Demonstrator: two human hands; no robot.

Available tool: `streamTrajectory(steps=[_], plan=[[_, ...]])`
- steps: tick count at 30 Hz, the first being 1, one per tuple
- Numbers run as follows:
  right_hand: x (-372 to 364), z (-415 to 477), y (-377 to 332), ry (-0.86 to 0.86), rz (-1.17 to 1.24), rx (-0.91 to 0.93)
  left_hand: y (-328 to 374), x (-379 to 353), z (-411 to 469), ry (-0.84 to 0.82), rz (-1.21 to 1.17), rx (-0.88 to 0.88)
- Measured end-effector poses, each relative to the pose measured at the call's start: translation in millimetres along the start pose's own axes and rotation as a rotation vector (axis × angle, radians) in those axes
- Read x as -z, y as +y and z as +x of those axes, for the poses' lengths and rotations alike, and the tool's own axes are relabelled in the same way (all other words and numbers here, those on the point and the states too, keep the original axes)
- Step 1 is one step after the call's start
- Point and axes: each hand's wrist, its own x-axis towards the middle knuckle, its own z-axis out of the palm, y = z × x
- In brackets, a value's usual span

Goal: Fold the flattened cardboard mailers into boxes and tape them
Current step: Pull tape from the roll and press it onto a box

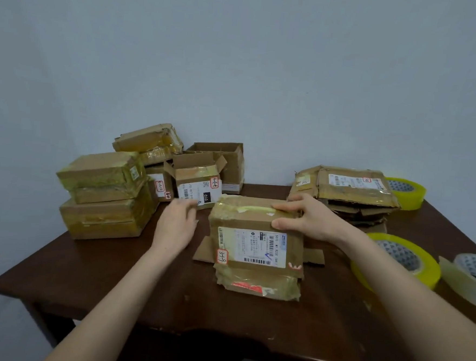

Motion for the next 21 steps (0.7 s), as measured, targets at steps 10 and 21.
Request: streamTrajectory(steps=[10,21], plan=[[-2.7,-24.5,-3.2,0.054,-0.395,0.003,65.6,-36.7,-0.2,-0.342,0.449,-0.524],[-12.0,-26.9,-11.3,0.034,-0.487,-0.023,82.4,-36.3,3.3,-0.419,0.552,-0.526]])
